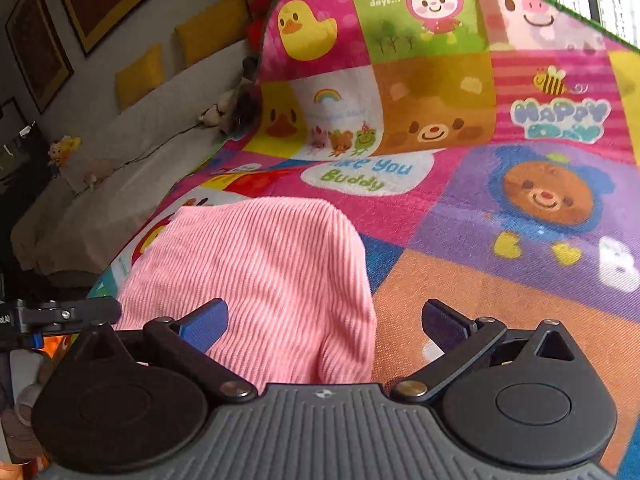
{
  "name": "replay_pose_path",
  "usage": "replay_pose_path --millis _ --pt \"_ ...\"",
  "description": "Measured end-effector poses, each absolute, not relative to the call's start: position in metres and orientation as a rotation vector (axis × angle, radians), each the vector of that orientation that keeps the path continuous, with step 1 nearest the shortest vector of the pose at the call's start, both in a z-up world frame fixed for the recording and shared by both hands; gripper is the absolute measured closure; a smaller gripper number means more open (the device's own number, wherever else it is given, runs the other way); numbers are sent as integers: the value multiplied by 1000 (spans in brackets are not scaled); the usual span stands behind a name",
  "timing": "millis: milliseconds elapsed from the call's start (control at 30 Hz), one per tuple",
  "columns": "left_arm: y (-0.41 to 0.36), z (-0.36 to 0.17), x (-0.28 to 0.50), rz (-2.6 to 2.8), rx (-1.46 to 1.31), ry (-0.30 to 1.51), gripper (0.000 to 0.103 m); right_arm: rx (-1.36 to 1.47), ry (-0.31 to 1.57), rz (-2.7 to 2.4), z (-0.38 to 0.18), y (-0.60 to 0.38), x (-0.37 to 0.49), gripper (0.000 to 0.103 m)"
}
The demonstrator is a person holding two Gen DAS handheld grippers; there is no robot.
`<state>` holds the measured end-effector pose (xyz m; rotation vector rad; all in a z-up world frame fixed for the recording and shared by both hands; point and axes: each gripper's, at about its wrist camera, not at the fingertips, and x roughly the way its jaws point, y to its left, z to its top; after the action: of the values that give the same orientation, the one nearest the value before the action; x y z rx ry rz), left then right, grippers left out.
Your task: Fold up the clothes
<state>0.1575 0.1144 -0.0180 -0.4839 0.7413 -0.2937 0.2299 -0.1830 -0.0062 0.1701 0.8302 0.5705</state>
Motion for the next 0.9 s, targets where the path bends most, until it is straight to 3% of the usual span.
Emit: replay_pose_path --millis 33,100,167,400,633,900 --pt "112 -22 157 -297 -473 747 24 144 828 584 -9 -178 227 5" --pt "115 -22 166 -278 -451 733 40 80 805 614 -10 -165 221 12" --pt "121 -21 176 -254 -430 713 41 58 799 660 -10 -154 223 21" --pt "139 -15 214 -171 -355 641 44 -53 696 684 -2 -93 268 26" --pt "158 -15 232 -143 -348 631 36 -33 646 582 4 -73 314 23" --pt "152 -22 221 -147 -325 650 35 -204 629 685 10 -80 257 17"
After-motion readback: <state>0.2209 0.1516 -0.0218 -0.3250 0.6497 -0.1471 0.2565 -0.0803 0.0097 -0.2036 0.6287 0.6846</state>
